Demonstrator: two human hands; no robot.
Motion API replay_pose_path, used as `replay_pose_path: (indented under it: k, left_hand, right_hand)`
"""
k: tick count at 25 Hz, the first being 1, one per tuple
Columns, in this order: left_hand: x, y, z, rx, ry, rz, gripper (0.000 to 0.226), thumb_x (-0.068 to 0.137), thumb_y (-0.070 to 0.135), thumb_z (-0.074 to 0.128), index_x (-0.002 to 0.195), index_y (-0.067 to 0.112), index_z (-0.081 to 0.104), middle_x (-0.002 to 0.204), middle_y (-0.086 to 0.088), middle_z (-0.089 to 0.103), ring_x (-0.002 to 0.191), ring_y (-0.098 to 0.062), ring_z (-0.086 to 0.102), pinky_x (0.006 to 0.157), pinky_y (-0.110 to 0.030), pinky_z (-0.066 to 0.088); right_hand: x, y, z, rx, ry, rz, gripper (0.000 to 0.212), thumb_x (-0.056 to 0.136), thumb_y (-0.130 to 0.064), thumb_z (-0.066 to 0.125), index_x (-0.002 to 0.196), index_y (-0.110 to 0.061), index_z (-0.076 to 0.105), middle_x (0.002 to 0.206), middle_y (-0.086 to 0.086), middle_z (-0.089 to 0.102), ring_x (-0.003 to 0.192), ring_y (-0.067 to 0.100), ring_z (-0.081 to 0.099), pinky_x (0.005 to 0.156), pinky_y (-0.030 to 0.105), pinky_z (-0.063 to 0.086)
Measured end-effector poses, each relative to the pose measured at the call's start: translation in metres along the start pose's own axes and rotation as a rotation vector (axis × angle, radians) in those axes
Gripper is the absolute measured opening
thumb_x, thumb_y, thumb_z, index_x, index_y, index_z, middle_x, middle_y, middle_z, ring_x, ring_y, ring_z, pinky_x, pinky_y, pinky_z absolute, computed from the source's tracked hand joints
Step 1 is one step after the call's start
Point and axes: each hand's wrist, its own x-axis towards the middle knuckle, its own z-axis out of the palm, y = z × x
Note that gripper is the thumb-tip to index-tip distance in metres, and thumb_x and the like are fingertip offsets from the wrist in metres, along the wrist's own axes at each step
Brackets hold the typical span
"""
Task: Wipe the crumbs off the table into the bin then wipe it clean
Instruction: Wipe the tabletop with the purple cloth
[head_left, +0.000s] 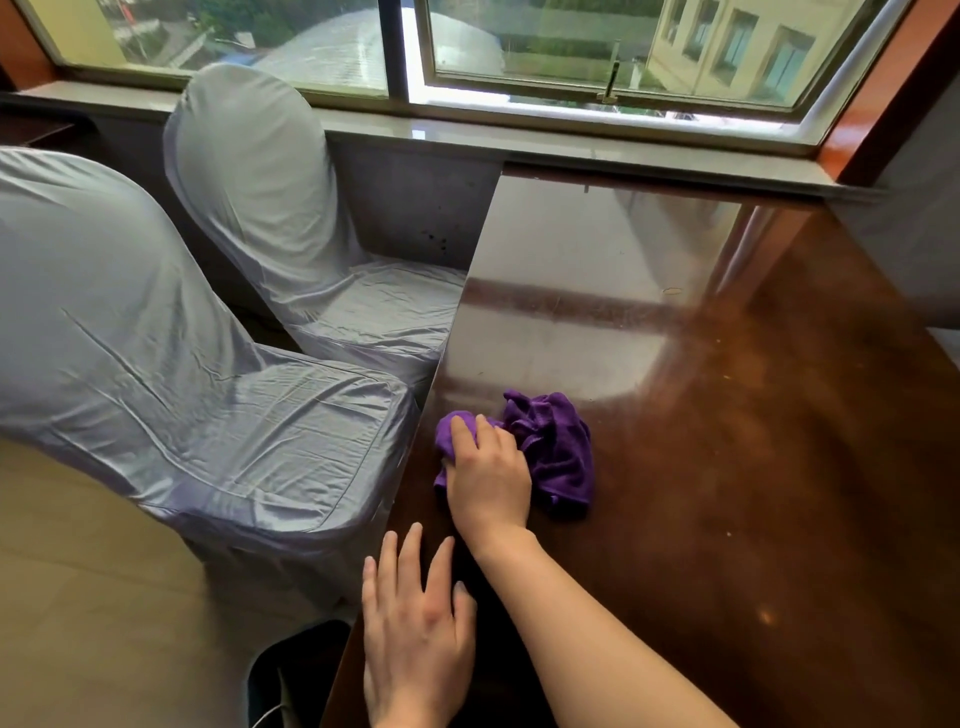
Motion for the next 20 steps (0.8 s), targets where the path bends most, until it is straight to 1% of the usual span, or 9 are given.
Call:
replay_pose_path:
  k: [2, 4, 6, 8, 10, 13, 16, 18, 20]
  left_hand:
    - [0.001, 0.001, 0.001, 0.031, -0.002, 0.016, 0.054, 0.076, 0.036, 0.041, 0.119, 0.015, 0.068, 0.135, -0.018, 0.058, 0.128, -0.042, 0.050, 0.109, -0.057, 0.032]
    - [0.001, 0.001, 0.003, 0.063, -0.014, 0.023, 0.057, 0.074, 0.038, 0.041, 0.120, 0.016, 0.067, 0.136, -0.019, 0.057, 0.128, -0.043, 0.050, 0.109, -0.054, 0.024]
    - [0.003, 0.003, 0.006, 0.096, -0.041, 0.031, 0.062, 0.073, 0.041, 0.041, 0.125, 0.017, 0.064, 0.139, -0.019, 0.055, 0.129, -0.044, 0.048, 0.110, -0.052, 0.017]
    - [0.003, 0.004, 0.005, 0.127, -0.078, 0.036, 0.065, 0.073, 0.044, 0.040, 0.129, 0.019, 0.061, 0.141, -0.019, 0.053, 0.131, -0.044, 0.046, 0.110, -0.054, 0.016]
    - [0.004, 0.006, 0.003, 0.134, -0.123, 0.028, 0.068, 0.072, 0.046, 0.040, 0.130, 0.017, 0.060, 0.141, -0.020, 0.052, 0.131, -0.045, 0.046, 0.110, -0.056, 0.016]
    - [0.002, 0.008, 0.002, 0.121, -0.140, 0.027, 0.069, 0.073, 0.045, 0.039, 0.129, 0.012, 0.061, 0.140, -0.021, 0.053, 0.130, -0.045, 0.047, 0.112, -0.051, 0.011]
    - [0.001, 0.004, 0.000, 0.008, -0.054, 0.009, 0.066, 0.076, 0.039, 0.036, 0.131, 0.011, 0.058, 0.140, -0.019, 0.053, 0.132, -0.042, 0.045, 0.113, -0.053, 0.019]
    - [-0.001, 0.001, -0.002, -0.120, 0.025, -0.017, 0.066, 0.078, 0.035, 0.032, 0.132, 0.007, 0.056, 0.140, -0.020, 0.053, 0.134, -0.041, 0.043, 0.112, -0.059, 0.027]
    - [-0.002, 0.002, -0.004, -0.173, 0.054, -0.010, 0.065, 0.078, 0.035, 0.031, 0.131, 0.007, 0.057, 0.139, -0.021, 0.053, 0.134, -0.042, 0.043, 0.111, -0.063, 0.029]
  right_hand:
    - [-0.001, 0.002, -0.004, -0.046, -0.037, -0.034, 0.055, 0.094, -0.035, 0.051, 0.145, -0.021, 0.037, 0.149, 0.010, 0.045, 0.129, 0.034, 0.045, 0.100, 0.045, 0.043]
    - [0.001, 0.003, -0.009, -0.079, -0.050, -0.055, 0.057, 0.094, -0.037, 0.052, 0.145, -0.020, 0.035, 0.148, 0.013, 0.046, 0.124, 0.035, 0.047, 0.095, 0.046, 0.044]
    - [-0.005, 0.006, -0.009, -0.143, -0.036, -0.090, 0.058, 0.092, -0.039, 0.053, 0.144, -0.018, 0.038, 0.142, 0.015, 0.052, 0.117, 0.036, 0.052, 0.089, 0.045, 0.047]
    - [-0.010, 0.012, -0.010, -0.205, -0.029, -0.146, 0.060, 0.089, -0.043, 0.056, 0.141, -0.016, 0.043, 0.132, 0.014, 0.059, 0.109, 0.035, 0.056, 0.083, 0.044, 0.049]
    - [-0.003, 0.020, -0.011, -0.193, -0.042, -0.147, 0.059, 0.090, -0.043, 0.054, 0.140, -0.014, 0.041, 0.129, 0.014, 0.059, 0.110, 0.037, 0.054, 0.085, 0.046, 0.047]
    - [0.013, 0.020, -0.014, -0.166, -0.012, -0.079, 0.045, 0.096, -0.032, 0.049, 0.136, -0.014, 0.042, 0.127, 0.013, 0.057, 0.112, 0.037, 0.049, 0.090, 0.044, 0.043]
    - [0.002, 0.014, -0.020, -0.154, -0.003, -0.146, 0.036, 0.096, -0.021, 0.042, 0.131, -0.016, 0.049, 0.121, 0.011, 0.061, 0.110, 0.035, 0.051, 0.088, 0.043, 0.043]
    - [-0.034, 0.019, -0.027, -0.117, 0.004, -0.241, 0.035, 0.085, -0.025, 0.051, 0.119, -0.019, 0.059, 0.106, 0.006, 0.067, 0.097, 0.032, 0.057, 0.077, 0.041, 0.047]
    - [-0.087, 0.038, -0.034, -0.014, 0.014, -0.348, 0.041, 0.072, -0.031, 0.060, 0.112, -0.022, 0.063, 0.097, 0.001, 0.069, 0.083, 0.028, 0.059, 0.066, 0.036, 0.048]
